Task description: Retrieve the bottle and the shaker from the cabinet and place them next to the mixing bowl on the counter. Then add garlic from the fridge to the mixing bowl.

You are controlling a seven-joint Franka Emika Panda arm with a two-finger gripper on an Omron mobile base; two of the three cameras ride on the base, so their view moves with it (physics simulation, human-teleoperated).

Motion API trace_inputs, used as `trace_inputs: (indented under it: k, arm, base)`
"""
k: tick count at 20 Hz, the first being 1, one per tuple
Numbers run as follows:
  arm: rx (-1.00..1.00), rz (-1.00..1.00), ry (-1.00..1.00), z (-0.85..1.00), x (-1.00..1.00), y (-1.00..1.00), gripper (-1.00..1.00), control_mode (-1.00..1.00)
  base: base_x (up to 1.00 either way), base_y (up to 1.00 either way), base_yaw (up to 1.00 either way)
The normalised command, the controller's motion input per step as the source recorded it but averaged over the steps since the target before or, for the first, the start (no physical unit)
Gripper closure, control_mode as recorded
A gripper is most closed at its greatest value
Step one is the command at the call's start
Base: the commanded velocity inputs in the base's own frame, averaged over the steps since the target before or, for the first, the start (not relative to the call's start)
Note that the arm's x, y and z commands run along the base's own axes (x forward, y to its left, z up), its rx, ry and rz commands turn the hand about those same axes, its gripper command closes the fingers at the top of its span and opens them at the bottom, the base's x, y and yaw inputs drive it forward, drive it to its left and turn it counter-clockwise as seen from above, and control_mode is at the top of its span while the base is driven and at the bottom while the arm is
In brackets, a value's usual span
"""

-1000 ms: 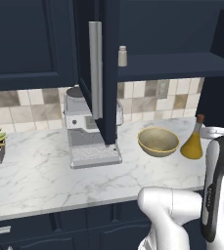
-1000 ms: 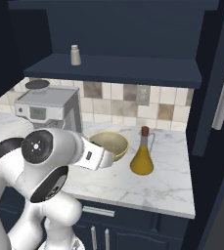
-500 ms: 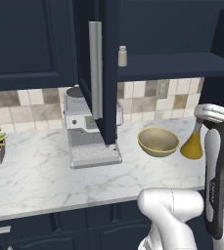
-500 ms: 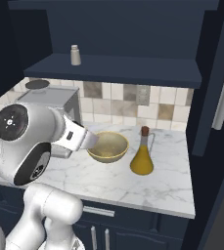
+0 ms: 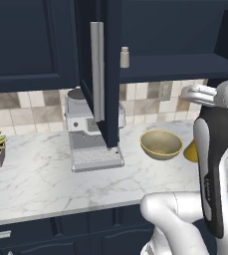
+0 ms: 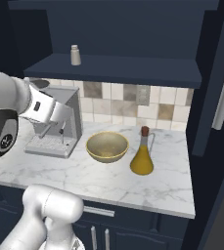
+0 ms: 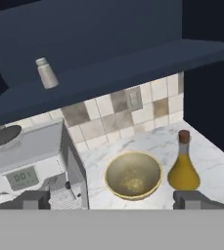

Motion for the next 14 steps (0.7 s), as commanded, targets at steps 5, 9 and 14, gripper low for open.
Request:
trace_inputs:
  k: [5, 9, 14]
  arm:
    - [-0.10, 0.22, -0.01, 0.26, 0.27, 0.35, -1.00, -1.00]
    - [-0.09, 0.19, -0.05, 0.07, 0.37, 0.26, -1.00, -1.00]
    - [-0.08, 0.09, -0.02, 0.03, 0.47, 0.30, -1.00, -1.00]
  base:
    - [0.00, 0.00, 0.00]
    - [0.00, 0.00, 0.00]
    - [0.00, 0.00, 0.00]
